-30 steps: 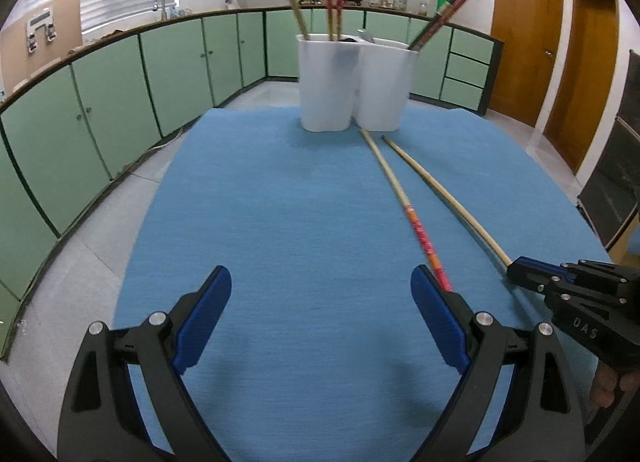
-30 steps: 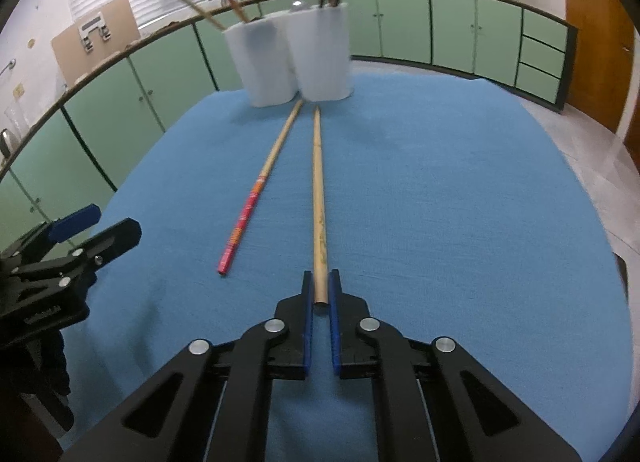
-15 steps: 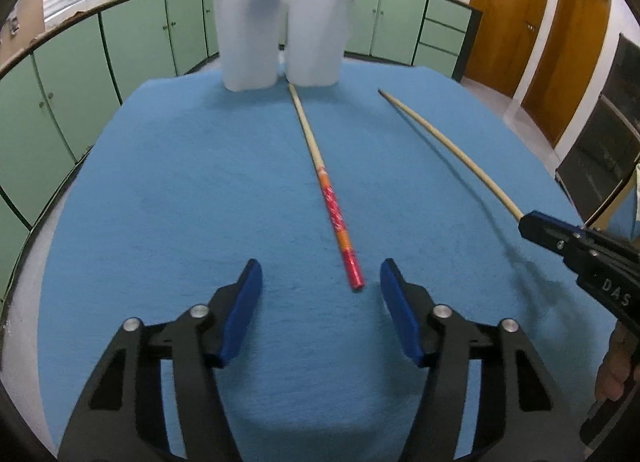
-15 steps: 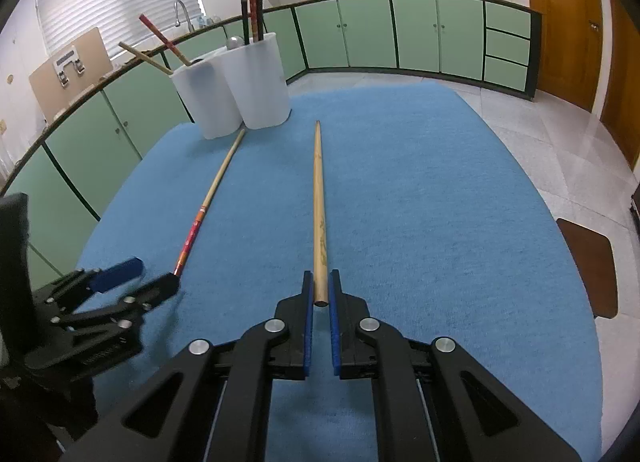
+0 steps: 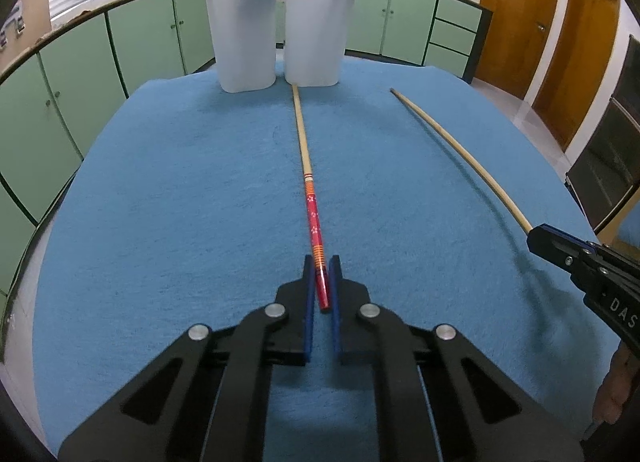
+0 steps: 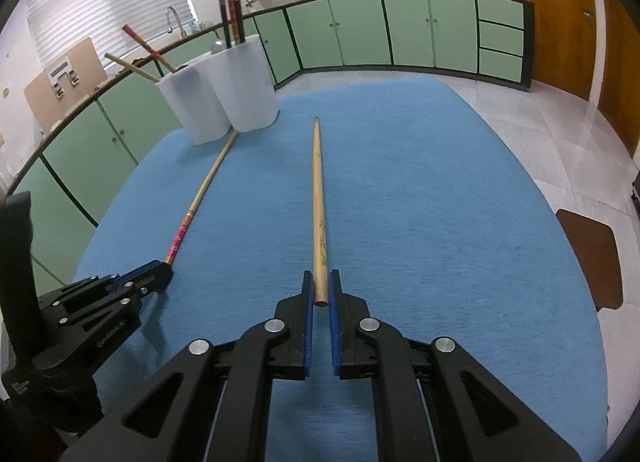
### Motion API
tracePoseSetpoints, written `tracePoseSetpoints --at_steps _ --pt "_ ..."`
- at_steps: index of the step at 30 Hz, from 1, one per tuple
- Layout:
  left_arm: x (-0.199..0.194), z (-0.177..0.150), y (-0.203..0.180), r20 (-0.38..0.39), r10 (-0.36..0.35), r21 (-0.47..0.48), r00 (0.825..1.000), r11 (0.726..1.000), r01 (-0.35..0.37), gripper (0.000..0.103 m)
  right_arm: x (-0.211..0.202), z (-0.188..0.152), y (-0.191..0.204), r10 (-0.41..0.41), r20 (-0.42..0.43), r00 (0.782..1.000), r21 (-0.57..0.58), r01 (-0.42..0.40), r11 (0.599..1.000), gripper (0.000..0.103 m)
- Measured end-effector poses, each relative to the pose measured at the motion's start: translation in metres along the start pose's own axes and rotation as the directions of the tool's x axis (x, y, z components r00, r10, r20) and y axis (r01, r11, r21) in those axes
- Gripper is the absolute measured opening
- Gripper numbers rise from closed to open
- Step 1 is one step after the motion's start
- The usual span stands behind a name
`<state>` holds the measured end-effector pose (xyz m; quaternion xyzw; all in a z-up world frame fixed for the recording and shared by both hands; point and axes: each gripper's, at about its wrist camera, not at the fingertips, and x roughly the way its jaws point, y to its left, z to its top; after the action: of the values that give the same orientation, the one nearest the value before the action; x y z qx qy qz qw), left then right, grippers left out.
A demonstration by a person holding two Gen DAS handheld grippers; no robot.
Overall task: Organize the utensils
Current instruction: 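Grasp the last red-patterned chopstick with the left tool while the right tool holds the wooden one, then carry both chopsticks up and insert them into the white holder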
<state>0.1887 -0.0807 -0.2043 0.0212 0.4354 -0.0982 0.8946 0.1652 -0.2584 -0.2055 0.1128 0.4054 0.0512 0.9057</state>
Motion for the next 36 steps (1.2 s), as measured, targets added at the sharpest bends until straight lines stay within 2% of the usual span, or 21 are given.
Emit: tracePoseSetpoints --at_steps 8,15,26,36 --pt "-0.018 0.004 0.003 0.017 -0.004 0.004 1.000 1.000 0.004 0.005 -0.006 0.003 0.003 -0.009 0.023 1.000 -0.006 0.009 1.000 0.007" --pt "-0.059 0.016 0.005 0.114 -0.013 0.032 0.993 0.999 0.009 0.005 -0.017 0.009 0.007 -0.010 0.049 0.999 -0.015 0.011 1.000 0.007" --pt "-0.110 0.035 0.011 0.246 -0.020 0.022 0.969 1.000 0.015 0.005 -0.054 0.031 0.015 -0.008 0.125 0.992 -0.037 0.013 0.999 0.007" --pt "-0.146 0.059 0.012 0.331 -0.047 0.046 0.942 0.998 0.033 0.005 -0.105 0.069 0.034 0.039 0.242 0.970 -0.089 -0.018 0.996 0.007"
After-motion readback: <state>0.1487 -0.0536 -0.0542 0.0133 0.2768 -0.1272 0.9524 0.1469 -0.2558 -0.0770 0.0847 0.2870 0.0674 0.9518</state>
